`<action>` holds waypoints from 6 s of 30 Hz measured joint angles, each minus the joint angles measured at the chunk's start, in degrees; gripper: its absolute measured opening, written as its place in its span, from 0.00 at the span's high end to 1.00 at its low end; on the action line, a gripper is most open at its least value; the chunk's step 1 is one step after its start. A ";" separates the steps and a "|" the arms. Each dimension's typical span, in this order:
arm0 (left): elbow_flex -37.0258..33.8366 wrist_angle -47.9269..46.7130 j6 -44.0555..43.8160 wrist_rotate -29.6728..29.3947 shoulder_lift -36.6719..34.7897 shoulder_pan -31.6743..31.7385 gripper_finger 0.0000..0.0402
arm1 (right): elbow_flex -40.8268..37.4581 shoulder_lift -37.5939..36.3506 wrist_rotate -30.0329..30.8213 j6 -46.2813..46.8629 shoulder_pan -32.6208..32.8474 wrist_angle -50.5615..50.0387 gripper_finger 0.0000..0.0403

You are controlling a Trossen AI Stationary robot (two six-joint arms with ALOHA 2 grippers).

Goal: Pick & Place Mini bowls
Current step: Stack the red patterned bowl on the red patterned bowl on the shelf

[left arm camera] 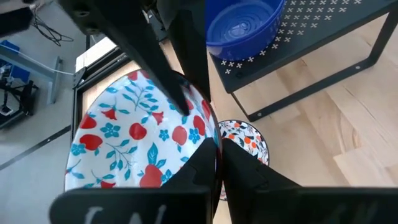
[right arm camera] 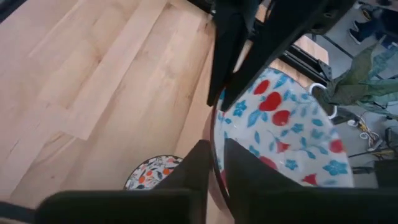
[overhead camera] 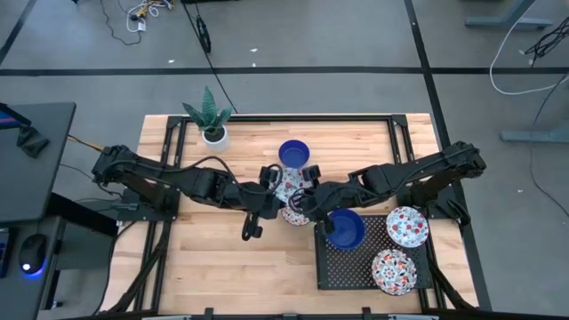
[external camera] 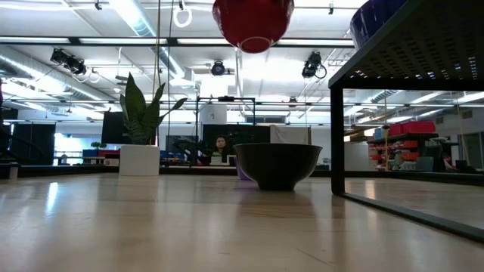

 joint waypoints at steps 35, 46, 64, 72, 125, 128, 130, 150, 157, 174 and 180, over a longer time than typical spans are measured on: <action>-10.59 1.70 -17.55 -14.86 -4.26 4.41 0.57 | 11.71 -7.76 22.62 33.15 10.86 -32.10 1.00; -26.57 20.38 -23.13 -15.36 -4.28 4.46 0.59 | 25.10 -3.95 10.11 66.48 26.94 -51.43 1.00; -30.84 21.75 -27.98 -16.74 -4.28 4.48 0.59 | 23.20 -4.27 4.90 69.24 38.37 -51.74 1.00; -30.84 21.76 -28.11 -16.76 -4.28 4.48 0.59 | 16.53 -11.27 2.19 77.18 42.43 -51.69 1.00; -30.77 21.77 -29.66 -15.85 -4.28 4.35 0.59 | -7.02 -18.56 5.20 93.87 52.74 -51.70 0.98; -30.77 21.77 -29.81 -15.84 -4.28 4.35 0.59 | -7.10 -18.53 4.80 95.20 52.71 -51.80 0.93; -30.77 21.79 -29.81 -15.53 -4.28 4.35 0.59 | -7.15 -18.49 4.42 95.63 52.71 -51.90 0.91; -30.77 21.79 -29.80 -15.43 -4.28 4.37 0.59 | -7.27 -18.43 4.96 96.36 52.70 -50.69 0.84; -30.77 21.79 -29.55 -15.42 -4.28 4.37 0.59 | -10.27 -18.36 3.94 96.36 52.71 -47.50 0.76; -30.77 21.79 -29.40 -15.41 -4.28 4.37 0.59 | -10.51 -19.96 2.96 96.57 52.67 -44.62 0.56; -30.77 21.79 -29.40 -15.41 -4.28 4.37 0.59 | -10.51 -22.29 3.01 97.77 52.67 -42.42 0.62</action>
